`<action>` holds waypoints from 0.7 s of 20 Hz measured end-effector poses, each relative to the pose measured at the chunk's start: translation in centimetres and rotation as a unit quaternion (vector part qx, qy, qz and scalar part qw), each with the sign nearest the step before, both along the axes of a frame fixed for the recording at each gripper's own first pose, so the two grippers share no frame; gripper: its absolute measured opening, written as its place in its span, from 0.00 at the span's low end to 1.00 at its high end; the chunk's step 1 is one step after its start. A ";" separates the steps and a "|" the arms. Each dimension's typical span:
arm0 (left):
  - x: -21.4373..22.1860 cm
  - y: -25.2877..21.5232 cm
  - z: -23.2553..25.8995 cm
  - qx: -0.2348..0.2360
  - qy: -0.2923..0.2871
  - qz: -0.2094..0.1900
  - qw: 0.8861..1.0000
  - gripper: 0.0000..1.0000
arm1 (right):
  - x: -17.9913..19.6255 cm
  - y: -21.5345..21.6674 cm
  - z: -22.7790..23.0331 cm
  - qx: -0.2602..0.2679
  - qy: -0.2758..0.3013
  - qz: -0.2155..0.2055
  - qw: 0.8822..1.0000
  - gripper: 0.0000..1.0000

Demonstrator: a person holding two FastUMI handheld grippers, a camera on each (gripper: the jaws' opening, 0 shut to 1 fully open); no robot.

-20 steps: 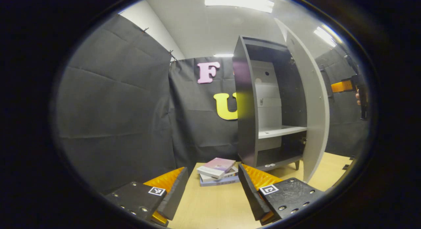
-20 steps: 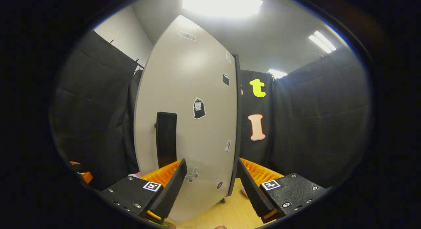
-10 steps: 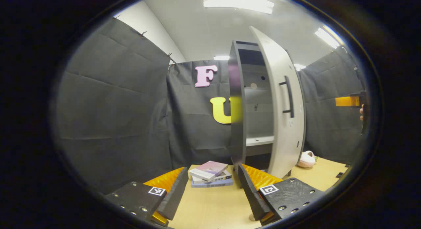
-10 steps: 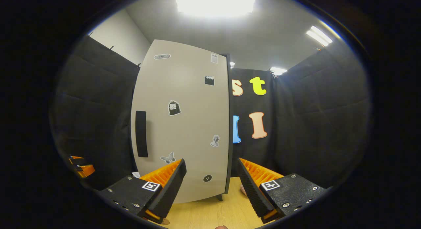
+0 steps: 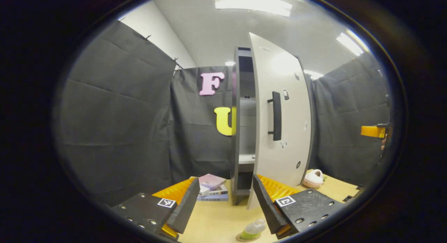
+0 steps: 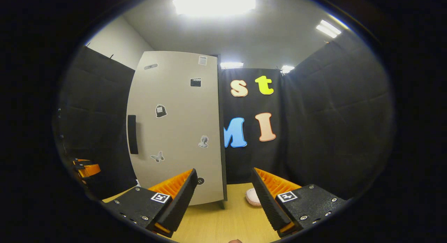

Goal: Open the cabinet door with the right hand, grasp the bottle in the cabinet with the left hand and place it on the coaster, then close the cabinet door with the right hand.

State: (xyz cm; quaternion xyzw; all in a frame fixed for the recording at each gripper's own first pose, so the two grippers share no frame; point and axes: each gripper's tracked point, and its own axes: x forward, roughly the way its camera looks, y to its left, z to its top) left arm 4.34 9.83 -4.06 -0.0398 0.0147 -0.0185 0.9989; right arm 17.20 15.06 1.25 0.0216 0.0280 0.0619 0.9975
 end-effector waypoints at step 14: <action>0.3 -1.0 0.7 0.006 -0.013 -0.011 1.000 0.92 | -0.6 -2.8 -1.6 0.011 0.000 -0.005 1.000 0.95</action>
